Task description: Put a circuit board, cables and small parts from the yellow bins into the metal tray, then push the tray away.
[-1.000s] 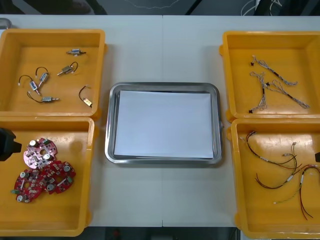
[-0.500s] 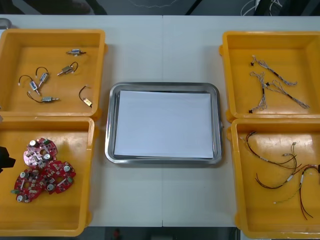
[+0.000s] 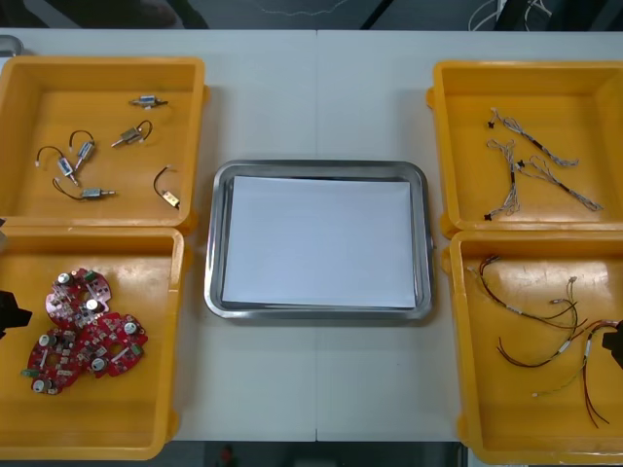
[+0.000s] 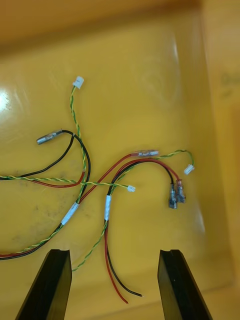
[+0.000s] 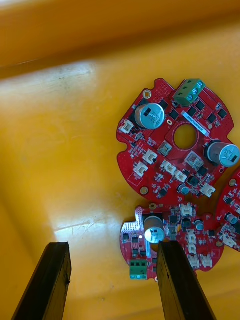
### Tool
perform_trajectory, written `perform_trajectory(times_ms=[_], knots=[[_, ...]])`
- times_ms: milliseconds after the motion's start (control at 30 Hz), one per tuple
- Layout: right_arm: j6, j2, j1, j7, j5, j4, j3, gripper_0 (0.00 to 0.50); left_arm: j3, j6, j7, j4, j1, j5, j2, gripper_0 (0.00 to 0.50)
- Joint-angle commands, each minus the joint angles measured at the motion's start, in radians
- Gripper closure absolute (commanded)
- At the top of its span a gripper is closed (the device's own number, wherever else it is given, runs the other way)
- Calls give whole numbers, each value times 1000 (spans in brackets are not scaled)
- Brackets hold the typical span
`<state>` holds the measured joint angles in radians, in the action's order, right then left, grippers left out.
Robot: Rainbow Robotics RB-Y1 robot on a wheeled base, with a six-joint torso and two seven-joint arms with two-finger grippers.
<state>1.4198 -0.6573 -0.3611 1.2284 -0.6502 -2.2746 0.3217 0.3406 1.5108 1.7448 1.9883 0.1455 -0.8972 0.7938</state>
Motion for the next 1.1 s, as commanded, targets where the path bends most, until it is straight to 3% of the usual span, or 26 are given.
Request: perform_trajectory(times_ms=[33,300,1100], knots=[[-36,33,-22,17,1,32,-26,0,-45,-20,36,-8,31,-9,51,0],[-131,33,-15,20,-2,133,-72,0,-92,-54,24,-29,48,-12,51,0],[-214,33,14,13,21,257,-178,0,-178,-169,1,-71,77,-2,51,0]])
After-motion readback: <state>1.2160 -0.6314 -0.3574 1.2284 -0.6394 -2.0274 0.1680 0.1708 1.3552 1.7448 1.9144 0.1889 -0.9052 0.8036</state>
